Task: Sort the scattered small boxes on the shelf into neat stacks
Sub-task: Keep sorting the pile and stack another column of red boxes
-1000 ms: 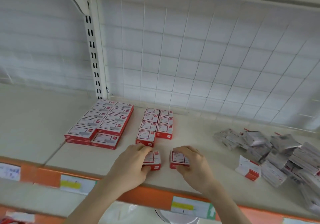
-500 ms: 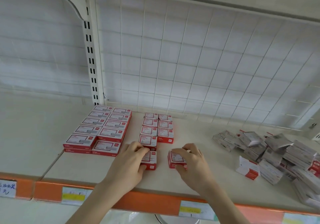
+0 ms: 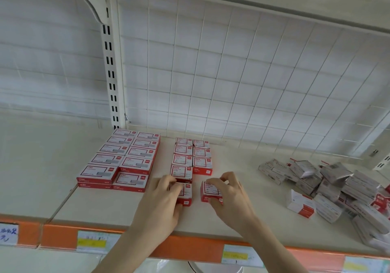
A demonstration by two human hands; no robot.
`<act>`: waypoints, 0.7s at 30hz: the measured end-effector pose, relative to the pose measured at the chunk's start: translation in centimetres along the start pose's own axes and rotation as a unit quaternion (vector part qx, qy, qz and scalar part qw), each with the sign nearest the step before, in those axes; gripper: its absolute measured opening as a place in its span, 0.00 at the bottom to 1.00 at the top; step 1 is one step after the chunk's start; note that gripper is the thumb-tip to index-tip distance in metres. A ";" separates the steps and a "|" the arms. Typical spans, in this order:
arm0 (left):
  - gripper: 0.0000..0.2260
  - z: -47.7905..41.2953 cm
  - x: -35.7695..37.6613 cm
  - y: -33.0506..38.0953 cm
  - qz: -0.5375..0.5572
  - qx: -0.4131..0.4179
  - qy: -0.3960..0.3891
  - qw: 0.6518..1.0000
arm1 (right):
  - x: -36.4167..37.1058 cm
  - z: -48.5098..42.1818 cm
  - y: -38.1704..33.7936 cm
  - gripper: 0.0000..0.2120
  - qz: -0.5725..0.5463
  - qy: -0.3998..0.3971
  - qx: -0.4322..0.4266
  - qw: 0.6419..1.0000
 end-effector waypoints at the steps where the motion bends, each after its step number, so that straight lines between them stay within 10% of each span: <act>1: 0.24 0.4 -0.1 0.4 -0.003 0.002 0.005 1.000 | 0.1 0.0 0.0 0.21 0.002 -0.002 -0.001 1.000; 21: 0.25 2.1 0.5 1.9 -0.046 -0.029 -0.067 0.996 | -0.1 -0.9 -0.4 0.18 0.025 0.015 -0.002 1.000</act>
Point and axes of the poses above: each hand's wrist, its own z-axis away from the middle knuckle, its own x-axis out of the palm, y = z × x, the point moved 5 cm from there along -z, towards the middle knuckle, and after that the axes turned 11 degrees about -z, right-handed, at the moved point
